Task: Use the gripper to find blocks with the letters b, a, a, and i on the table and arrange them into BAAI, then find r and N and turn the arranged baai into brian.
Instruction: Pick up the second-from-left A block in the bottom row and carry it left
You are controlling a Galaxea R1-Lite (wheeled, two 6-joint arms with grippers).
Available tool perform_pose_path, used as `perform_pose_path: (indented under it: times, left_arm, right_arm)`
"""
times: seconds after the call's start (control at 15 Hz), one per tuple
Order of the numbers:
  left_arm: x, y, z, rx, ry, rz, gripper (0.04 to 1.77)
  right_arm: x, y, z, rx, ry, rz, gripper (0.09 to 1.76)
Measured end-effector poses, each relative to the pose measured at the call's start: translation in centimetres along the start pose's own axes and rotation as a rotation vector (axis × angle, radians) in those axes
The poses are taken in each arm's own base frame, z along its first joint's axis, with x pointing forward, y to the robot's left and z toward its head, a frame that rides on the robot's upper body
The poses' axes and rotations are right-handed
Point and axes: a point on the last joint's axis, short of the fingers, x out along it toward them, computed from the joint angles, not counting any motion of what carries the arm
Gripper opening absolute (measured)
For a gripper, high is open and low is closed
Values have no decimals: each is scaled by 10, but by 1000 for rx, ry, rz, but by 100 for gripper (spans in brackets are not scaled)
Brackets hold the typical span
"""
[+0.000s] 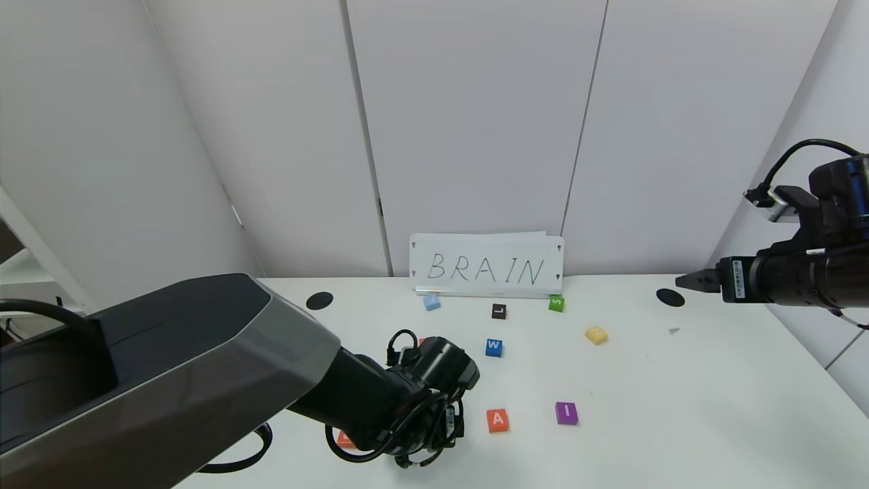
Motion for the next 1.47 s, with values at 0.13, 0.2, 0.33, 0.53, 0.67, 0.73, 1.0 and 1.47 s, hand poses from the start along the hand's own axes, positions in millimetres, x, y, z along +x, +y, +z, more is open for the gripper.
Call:
perform_pose_path:
  times: [0.13, 0.2, 0.33, 0.53, 0.67, 0.73, 1.0, 1.47]
  left_arm:
    - [1, 0, 0, 1, 1, 2, 169]
    - [1, 0, -1, 1, 2, 3, 149]
    - [1, 0, -1, 2, 2, 5, 118]
    - [2, 0, -1, 3, 2, 6, 83]
    - [2, 0, -2, 4, 1, 6, 51]
    - [2, -1, -2, 5, 1, 7, 51]
    - [0, 0, -1, 2, -3, 9, 51]
    - [-17, 10, 27, -45, -66, -3, 51]
  right_arm:
    - [1, 0, 0, 0, 2, -1, 171]
    - [1, 0, 0, 0, 3, -1, 171]
    - [1, 0, -1, -1, 4, -1, 171]
    - [2, 0, 0, 0, 4, -2, 171]
    - [2, 0, 0, 0, 3, -2, 171]
    - [2, -1, 0, 1, 2, -3, 171]
    - [1, -1, 0, 2, 0, -4, 171]
    - [1, -2, 1, 4, -3, -7, 171]
